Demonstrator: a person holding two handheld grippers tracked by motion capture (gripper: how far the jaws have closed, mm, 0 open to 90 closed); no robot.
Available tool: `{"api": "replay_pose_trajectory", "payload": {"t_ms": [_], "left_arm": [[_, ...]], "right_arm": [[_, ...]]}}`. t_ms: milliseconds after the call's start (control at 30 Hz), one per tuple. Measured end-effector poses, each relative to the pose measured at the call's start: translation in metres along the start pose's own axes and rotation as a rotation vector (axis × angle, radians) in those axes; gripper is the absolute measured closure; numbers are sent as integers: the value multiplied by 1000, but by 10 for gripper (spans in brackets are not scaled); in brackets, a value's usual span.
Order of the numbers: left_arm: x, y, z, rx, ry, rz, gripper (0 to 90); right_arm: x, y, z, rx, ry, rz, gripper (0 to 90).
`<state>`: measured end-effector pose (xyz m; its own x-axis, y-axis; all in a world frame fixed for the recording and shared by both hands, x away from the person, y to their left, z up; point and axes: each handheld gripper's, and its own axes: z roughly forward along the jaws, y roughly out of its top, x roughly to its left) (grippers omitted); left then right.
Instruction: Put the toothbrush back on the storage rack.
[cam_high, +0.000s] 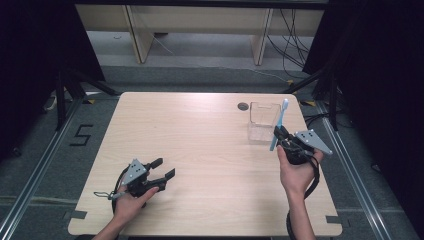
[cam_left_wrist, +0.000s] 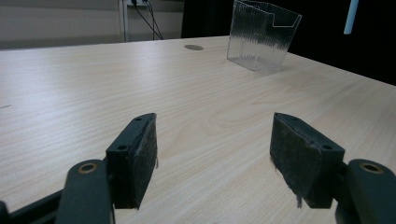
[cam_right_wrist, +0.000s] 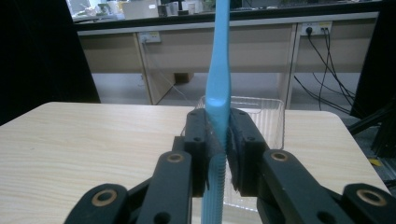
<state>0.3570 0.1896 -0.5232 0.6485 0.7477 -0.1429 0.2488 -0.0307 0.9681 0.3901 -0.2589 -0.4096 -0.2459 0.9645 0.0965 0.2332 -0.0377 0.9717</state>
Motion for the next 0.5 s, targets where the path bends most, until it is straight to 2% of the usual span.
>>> {"api": "replay_pose_trajectory", "payload": {"t_ms": [33, 167, 200, 233, 267, 400, 500], "left_arm": [[0, 0, -1, 12, 6, 3, 316], [0, 0, -1, 8, 4, 1, 316], [0, 0, 1, -8, -5, -3, 316], [0, 0, -1, 12, 7, 2, 316], [0, 0, 0, 9, 5, 2, 316], [0, 0, 0, 10, 3, 3, 317], [0, 0, 0, 4, 1, 1, 316]], "right_arm": [[0, 0, 0, 5, -5, 6, 794], [-2, 3, 3, -11, -8, 8, 794], [-2, 3, 3, -11, -8, 8, 794], [-3, 4, 4, -14, -15, -2, 794], [-2, 4, 5, -19, -7, 8, 794], [-3, 5, 7, -20, -15, -1, 794], [-4, 5, 9, -15, -19, 14, 794]]}}
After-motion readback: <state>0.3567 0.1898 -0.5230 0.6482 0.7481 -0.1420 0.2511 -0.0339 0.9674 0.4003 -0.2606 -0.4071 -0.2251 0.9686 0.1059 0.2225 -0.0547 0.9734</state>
